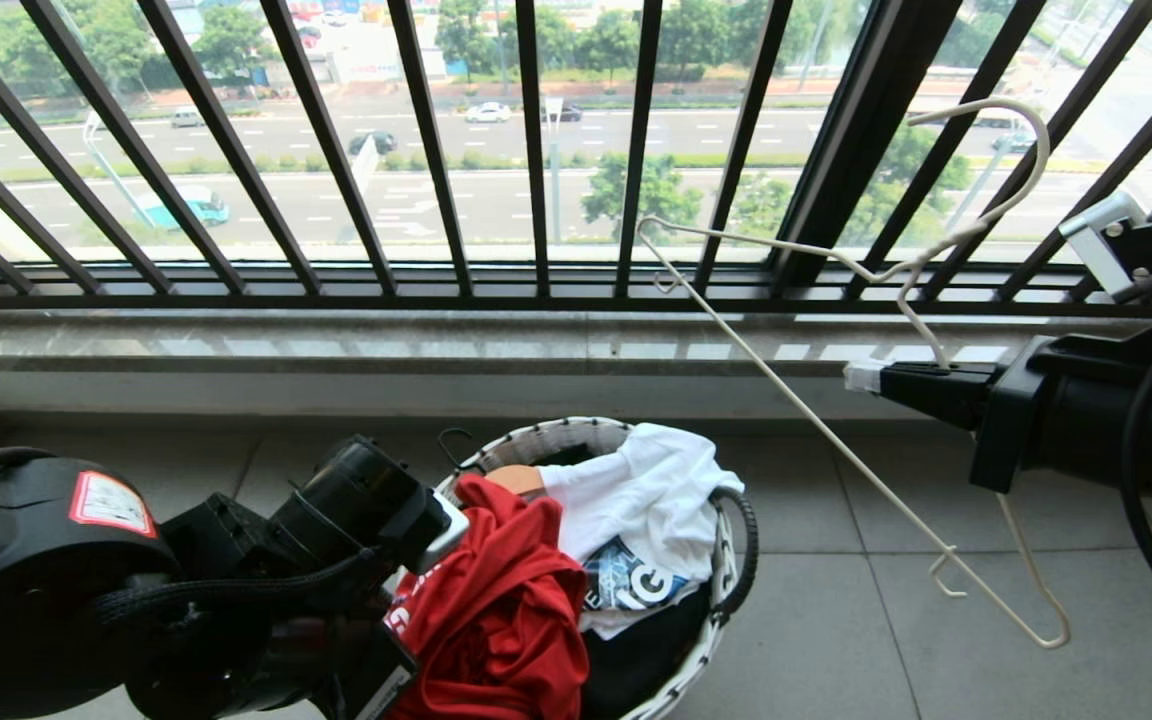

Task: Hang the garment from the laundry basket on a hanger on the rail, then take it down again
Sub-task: Pick up clothes from the basket

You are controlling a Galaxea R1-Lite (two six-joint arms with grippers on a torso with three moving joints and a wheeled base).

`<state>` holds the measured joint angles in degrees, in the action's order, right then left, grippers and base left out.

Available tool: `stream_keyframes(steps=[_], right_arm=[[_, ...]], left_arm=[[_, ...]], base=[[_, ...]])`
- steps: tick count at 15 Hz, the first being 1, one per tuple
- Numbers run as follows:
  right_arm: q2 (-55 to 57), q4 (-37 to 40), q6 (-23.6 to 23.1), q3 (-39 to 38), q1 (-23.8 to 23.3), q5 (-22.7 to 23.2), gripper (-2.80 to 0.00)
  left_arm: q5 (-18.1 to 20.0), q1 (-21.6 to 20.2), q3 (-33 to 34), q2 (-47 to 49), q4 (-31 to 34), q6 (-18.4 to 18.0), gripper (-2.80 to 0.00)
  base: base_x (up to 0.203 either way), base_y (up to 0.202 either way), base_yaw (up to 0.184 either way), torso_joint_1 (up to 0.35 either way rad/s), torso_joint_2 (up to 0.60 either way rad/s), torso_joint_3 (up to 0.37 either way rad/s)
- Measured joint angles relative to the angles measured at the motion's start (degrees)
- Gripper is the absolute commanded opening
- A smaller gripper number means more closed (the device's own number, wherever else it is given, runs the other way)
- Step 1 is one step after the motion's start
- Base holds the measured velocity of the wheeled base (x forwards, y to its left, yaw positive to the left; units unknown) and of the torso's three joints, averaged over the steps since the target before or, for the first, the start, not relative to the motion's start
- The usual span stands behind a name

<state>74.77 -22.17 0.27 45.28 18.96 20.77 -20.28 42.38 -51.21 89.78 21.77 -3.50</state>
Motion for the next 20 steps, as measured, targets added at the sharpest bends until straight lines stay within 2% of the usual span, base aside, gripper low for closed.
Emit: stream_keyframes(steps=[2,4,10,13,15,17,20], right_arm=[[-0.1,0.0,0.0,0.1,-0.3,0.0,-2.8],[-0.1,0.0,0.0,0.2,-1.0,0.1,-2.8],[-0.5,0.0,0.0,0.6,-2.3,0.2,-2.8],[-0.4,0.0,0.0,0.7,-2.8,0.3,-2.8],[-0.4,0.0,0.0,0.8,-2.8,0.3,-2.8],[-0.4,0.0,0.0,0.8,-2.9,0.3,-2.8],[-0.4,0.0,0.0,0.8,-3.0,0.3,-2.8]], left_arm=[[0.6,3.1,-0.1,-2.6,-0.2,0.0,0.0],[0.6,5.1,-0.2,-3.2,-1.9,-2.4,0.0],[0.3,5.9,-1.8,4.5,-13.0,-22.9,0.0],[0.2,5.9,-2.1,8.5,-19.6,-29.4,0.0],[0.2,5.8,-2.1,10.8,-24.5,-32.1,0.0],[0.2,5.8,-2.1,13.2,-28.7,-33.1,0.0],[0.0,5.3,-2.0,16.4,-29.4,-34.1,0.0]], base=[[0.0,0.0,0.0,0.0,0.0,0.0],[0.0,0.0,0.0,0.0,0.0,0.0],[0.0,0.0,0.0,0.0,0.0,0.0],[0.0,0.0,0.0,0.0,0.0,0.0],[0.0,0.0,0.0,0.0,0.0,0.0],[0.0,0.0,0.0,0.0,0.0,0.0],[0.0,0.0,0.0,0.0,0.0,0.0]])
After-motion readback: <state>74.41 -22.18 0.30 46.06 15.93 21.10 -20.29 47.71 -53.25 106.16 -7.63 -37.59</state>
